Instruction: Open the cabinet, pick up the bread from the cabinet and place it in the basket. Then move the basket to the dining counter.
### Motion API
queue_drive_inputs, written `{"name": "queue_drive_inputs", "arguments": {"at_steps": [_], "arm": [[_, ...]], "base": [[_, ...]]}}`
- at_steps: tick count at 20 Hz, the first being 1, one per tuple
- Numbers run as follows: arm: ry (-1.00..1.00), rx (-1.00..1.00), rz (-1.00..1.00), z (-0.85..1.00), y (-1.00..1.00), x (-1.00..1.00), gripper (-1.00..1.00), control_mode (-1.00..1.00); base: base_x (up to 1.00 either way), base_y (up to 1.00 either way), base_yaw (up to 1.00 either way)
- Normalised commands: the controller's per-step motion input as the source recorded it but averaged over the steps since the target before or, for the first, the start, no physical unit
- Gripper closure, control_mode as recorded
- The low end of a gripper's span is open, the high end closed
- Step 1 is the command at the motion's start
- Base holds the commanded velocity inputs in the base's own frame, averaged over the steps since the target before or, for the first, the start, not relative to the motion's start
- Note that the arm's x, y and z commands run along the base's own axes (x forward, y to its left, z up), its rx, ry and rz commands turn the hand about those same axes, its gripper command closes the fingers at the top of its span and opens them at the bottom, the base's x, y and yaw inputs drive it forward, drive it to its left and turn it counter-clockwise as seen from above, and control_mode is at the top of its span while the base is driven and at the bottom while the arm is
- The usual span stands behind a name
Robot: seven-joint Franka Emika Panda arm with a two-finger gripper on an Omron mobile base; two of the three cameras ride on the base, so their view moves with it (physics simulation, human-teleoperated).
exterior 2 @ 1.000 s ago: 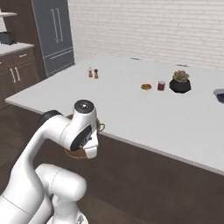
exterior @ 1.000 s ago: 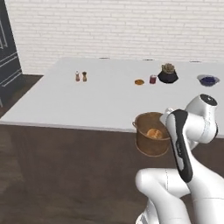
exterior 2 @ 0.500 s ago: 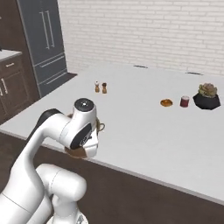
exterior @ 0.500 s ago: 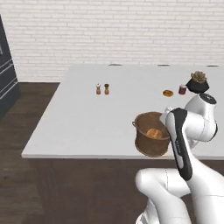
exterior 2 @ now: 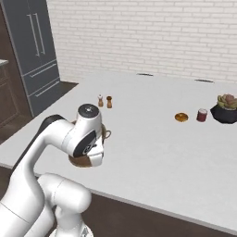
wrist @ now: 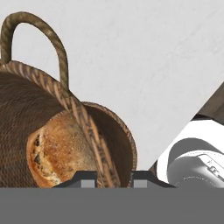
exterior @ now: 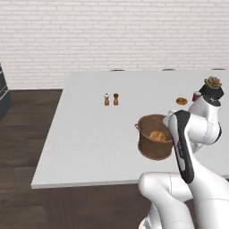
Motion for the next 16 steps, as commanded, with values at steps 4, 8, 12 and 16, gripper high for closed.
{"name": "queue_drive_inputs", "arguments": {"at_steps": [4, 8, 12, 16], "arm": [[0.00, 0.00, 0.00, 0.00, 0.00, 0.00, 1.00, 1.00], [0.00, 0.00, 0.00, 0.00, 0.00, 0.00, 1.00, 1.00], [0.00, 0.00, 0.00, 0.00, 0.00, 0.00, 1.00, 1.00], [0.00, 0.00, 0.00, 0.00, 0.00, 0.00, 1.00, 1.00]], "base": [[0.02, 0.00, 0.00], [0.01, 0.00, 0.00], [0.12, 0.00, 0.00], [0.43, 0.00, 0.00]]}}
